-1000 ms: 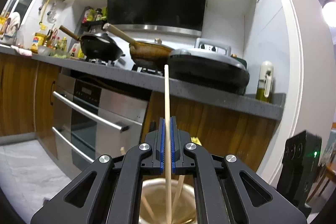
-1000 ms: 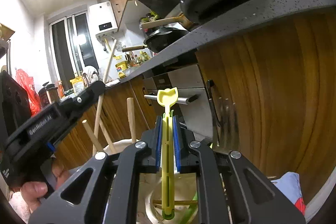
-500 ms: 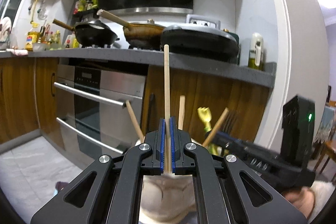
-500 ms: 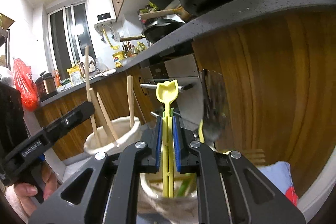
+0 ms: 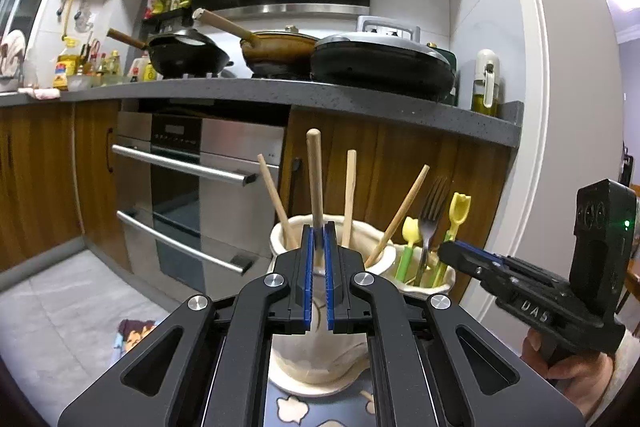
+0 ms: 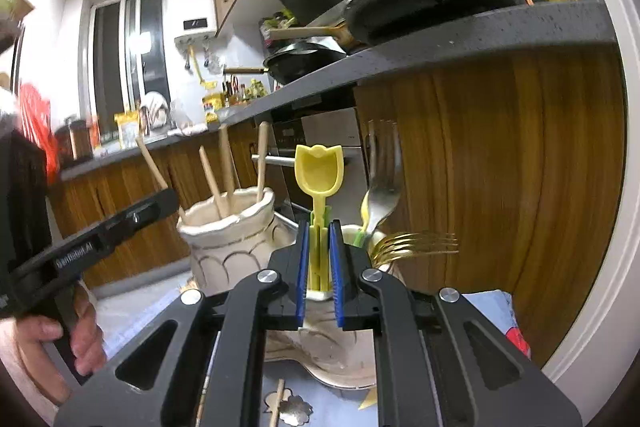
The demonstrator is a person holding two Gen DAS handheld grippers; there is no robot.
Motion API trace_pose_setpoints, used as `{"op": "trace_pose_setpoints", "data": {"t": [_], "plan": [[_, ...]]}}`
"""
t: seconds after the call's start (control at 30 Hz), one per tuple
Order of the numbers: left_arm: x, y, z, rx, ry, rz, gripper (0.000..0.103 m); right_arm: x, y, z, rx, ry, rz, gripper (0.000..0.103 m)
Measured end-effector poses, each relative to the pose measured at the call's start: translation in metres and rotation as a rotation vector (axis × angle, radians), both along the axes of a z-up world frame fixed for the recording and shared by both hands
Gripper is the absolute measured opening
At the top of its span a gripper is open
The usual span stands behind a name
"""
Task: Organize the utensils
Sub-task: 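Drop the chopstick into the large holder while the right tool drops the yellow utensil into the small one, then lower the left tool toward the flower-handled spoon while the right tool grasps the last chopstick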
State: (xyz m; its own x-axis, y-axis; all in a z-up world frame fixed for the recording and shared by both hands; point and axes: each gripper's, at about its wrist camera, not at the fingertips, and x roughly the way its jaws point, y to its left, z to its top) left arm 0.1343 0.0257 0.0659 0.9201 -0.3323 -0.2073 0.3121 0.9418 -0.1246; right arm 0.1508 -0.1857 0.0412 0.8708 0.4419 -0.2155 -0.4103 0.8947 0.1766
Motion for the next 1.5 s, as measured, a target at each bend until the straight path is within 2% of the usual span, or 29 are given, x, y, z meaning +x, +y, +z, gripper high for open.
{"op": "trace_pose_setpoints", "data": {"t": [0.2, 0.33, 0.43, 0.5, 0.57, 0.7, 0.73, 0.83, 0.97, 1.0, 1.07, 1.17, 1.33, 1.5], "plan": [[-0.001, -0.003, -0.004, 0.022, 0.007, -0.002, 0.006, 0.004, 0.005, -0.005, -0.029, 0.019, 0.007, 0.01], [-0.002, -0.004, -0.004, 0.026, 0.006, 0.0, 0.019, 0.008, 0.002, -0.006, -0.011, 0.044, 0.013, 0.01], [-0.003, -0.006, -0.004, 0.036, -0.002, 0.006, 0.019, 0.008, 0.004, -0.005, -0.022, 0.038, 0.015, 0.01], [-0.004, -0.007, -0.005, 0.042, -0.003, 0.009, 0.02, 0.008, 0.005, -0.005, -0.025, 0.034, 0.014, 0.014], [-0.003, -0.008, -0.005, 0.045, -0.001, 0.015, 0.022, 0.007, 0.005, -0.004, -0.023, 0.027, 0.011, 0.023], [-0.005, -0.005, -0.004, 0.037, -0.001, 0.028, 0.025, 0.004, 0.002, -0.001, -0.011, 0.029, 0.009, 0.031], [-0.007, -0.005, -0.004, 0.039, -0.001, 0.035, 0.026, 0.004, 0.002, 0.0, -0.013, 0.028, 0.006, 0.036], [-0.012, -0.003, -0.005, 0.044, -0.002, 0.064, 0.035, -0.004, -0.001, 0.006, -0.015, 0.009, -0.008, 0.052], [-0.02, 0.001, -0.007, 0.051, 0.014, 0.106, 0.052, -0.015, -0.007, 0.009, -0.03, 0.007, -0.035, 0.065], [-0.023, 0.002, -0.007, 0.052, 0.019, 0.12, 0.054, -0.018, -0.01, 0.01, -0.022, 0.012, -0.037, 0.066], [-0.029, 0.004, -0.008, 0.047, 0.033, 0.136, 0.066, -0.025, -0.014, 0.011, -0.012, 0.02, -0.038, 0.068], [-0.039, 0.006, -0.012, 0.04, 0.047, 0.157, 0.077, -0.034, -0.019, 0.008, -0.014, 0.035, -0.042, 0.073], [-0.056, 0.005, -0.024, 0.059, 0.083, 0.199, 0.08, -0.05, -0.02, 0.0, -0.049, 0.065, -0.047, 0.074], [-0.069, -0.002, -0.034, 0.101, 0.125, 0.205, 0.081, -0.056, -0.019, -0.013, -0.1, 0.138, -0.043, 0.074]]}}
